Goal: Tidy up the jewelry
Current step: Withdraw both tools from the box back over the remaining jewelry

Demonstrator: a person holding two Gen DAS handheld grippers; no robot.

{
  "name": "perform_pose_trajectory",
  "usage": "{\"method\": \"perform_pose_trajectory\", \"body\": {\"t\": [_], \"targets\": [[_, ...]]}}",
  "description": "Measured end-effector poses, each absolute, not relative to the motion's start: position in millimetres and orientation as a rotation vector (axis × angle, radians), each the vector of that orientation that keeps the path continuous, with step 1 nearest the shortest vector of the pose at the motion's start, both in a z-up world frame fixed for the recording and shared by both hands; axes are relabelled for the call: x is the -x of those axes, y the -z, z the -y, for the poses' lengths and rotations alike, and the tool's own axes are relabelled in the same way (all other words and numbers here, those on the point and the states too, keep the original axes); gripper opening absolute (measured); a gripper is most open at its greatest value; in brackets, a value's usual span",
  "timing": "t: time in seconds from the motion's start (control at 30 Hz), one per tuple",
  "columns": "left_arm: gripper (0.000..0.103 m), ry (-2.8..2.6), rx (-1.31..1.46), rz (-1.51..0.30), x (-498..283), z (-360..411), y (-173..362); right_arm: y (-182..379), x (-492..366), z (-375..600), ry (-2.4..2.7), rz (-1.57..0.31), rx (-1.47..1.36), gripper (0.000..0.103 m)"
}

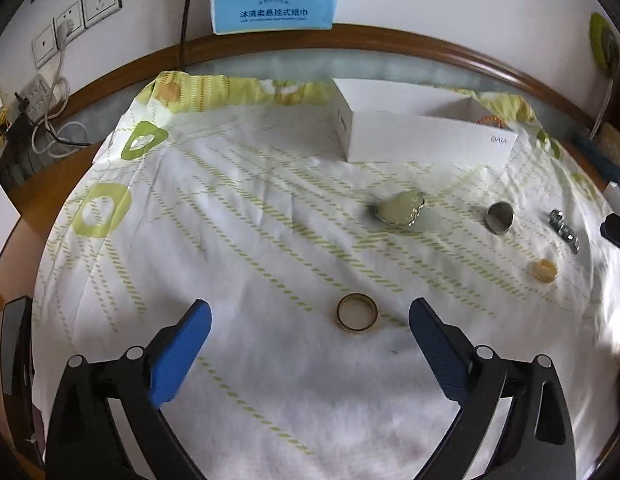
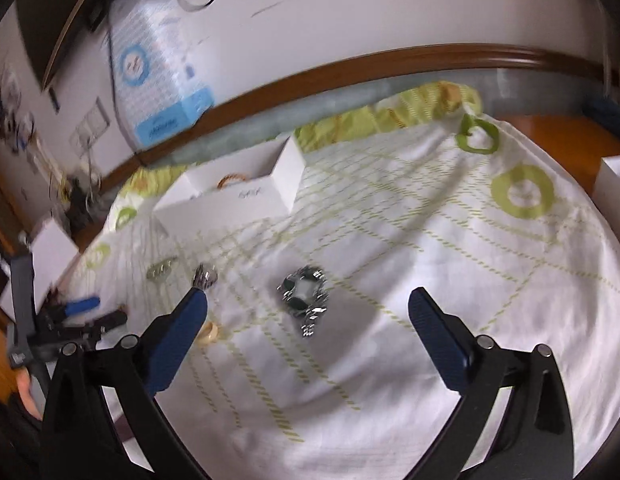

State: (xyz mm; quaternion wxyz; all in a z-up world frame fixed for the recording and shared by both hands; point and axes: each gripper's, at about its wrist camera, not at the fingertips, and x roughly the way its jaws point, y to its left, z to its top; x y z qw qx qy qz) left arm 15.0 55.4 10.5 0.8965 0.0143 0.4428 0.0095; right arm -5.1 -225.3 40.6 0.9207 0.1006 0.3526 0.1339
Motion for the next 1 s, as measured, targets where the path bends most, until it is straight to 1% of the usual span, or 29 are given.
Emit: {"method": "perform_pose_trajectory", "body": {"t": [0.17,0.23,0.3,0.4,0.67,0.9,1.0], "targets": [[0.1,-0.014,-0.011,-0.944,-18,-59,-6,-35,0,220,-0.273,-0.766,-0.181,0.097],[0.1,-0.016,-0.01,-0.944,-18,-59,-7,-35,-2,219,-0.274,-0.774,-0.177,0.095],[0.1,-0.018,-0.013,-0.944,-18,-59,-7,-34,-4,216,-0.273,-0.789,-0.167,0.09],[0.1,-0.018,-0.012,-0.944,-18,-58,-7,-31,-7,215,-0.268,-0.81,-0.159,0.087],[0.099,-0.005,-0.022,-0.947,-28,-54,-9,-28,-11,217,-0.263,-0.836,-0.172,0.087],[0.099,0.063,-0.017,-0.92,-55,-42,-22,-26,-13,220,-0.276,-0.842,-0.187,0.089],[0.099,0.077,-0.06,-0.913,-71,-28,-27,-26,-14,221,-0.282,-0.84,-0.198,0.089]]}}
